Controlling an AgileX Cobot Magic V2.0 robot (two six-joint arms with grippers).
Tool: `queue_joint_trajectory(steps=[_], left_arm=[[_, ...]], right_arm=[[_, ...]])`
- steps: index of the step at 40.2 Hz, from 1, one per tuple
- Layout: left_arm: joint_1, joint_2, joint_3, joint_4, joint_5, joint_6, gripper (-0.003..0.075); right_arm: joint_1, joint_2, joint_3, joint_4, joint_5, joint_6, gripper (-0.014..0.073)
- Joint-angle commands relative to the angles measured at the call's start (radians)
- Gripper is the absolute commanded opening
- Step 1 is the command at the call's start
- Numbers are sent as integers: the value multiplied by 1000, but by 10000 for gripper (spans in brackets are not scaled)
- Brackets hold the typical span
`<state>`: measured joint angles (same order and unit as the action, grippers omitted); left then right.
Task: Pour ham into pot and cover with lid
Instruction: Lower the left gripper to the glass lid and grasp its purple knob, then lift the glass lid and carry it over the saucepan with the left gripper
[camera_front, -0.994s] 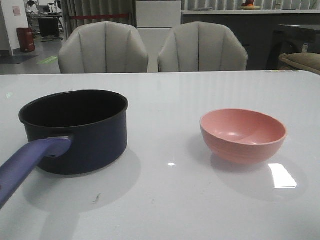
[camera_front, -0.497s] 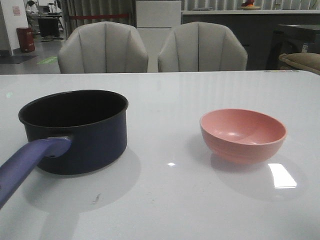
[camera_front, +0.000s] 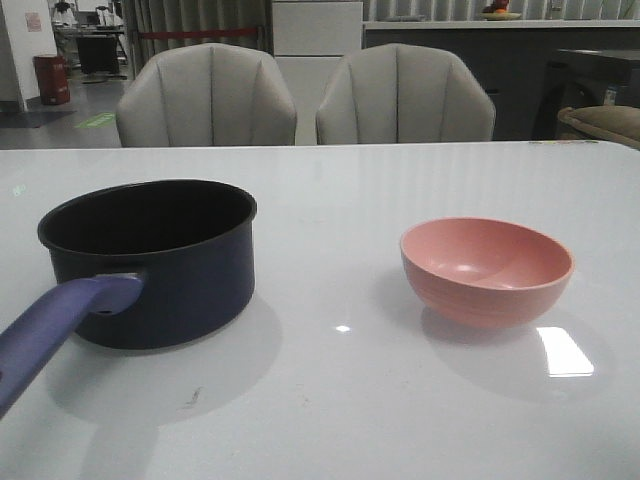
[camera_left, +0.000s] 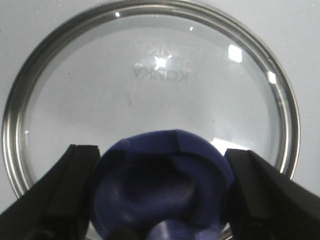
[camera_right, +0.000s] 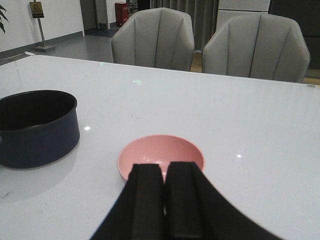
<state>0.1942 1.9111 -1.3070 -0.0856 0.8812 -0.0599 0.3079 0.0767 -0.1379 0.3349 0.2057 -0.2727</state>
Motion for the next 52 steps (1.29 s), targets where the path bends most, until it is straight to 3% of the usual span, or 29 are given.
queue_joint_trajectory(steps=[1, 17, 27, 32, 42, 52], left_arm=[[0, -38, -25, -7, -33, -11, 275], [0, -120, -79, -7, -30, -11, 274], [-56, -191, -255, -7, 111, 49, 260], [-172, -201, -341, -7, 187, 51, 259], [-410, -196, -350, -7, 209, 51, 259], [-556, -195, -350, -7, 195, 51, 259]], right_arm=[[2, 10, -28, 1, -82, -11, 148], [2, 10, -28, 1, -82, -11, 148], [2, 10, -28, 1, -82, -11, 148], [2, 10, -28, 1, -82, -11, 148], [2, 10, -28, 1, -82, -11, 148], [2, 10, -28, 1, -82, -11, 148]])
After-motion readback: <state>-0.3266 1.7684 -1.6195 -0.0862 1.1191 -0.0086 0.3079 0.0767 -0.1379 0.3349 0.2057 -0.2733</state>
